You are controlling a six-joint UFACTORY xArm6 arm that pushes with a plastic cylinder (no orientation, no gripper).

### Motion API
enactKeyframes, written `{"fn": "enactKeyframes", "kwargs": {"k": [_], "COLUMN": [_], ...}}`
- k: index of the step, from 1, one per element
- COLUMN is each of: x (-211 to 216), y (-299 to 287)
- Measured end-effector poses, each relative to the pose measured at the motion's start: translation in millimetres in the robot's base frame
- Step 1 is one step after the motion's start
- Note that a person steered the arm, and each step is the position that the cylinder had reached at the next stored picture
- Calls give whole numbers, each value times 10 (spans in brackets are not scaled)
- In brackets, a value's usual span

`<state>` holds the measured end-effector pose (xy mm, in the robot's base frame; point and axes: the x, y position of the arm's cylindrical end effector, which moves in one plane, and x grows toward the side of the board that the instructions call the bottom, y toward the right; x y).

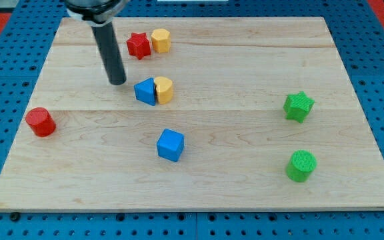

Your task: Separate yellow heart and blue triangle from each other

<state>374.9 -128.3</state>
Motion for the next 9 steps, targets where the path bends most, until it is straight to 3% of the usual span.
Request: {"fn": "enactKeyframes", "kwargs": {"k": [3,5,7,9], "x": [-84,-84,-178,-178], "y": [665,662,-420,151]}}
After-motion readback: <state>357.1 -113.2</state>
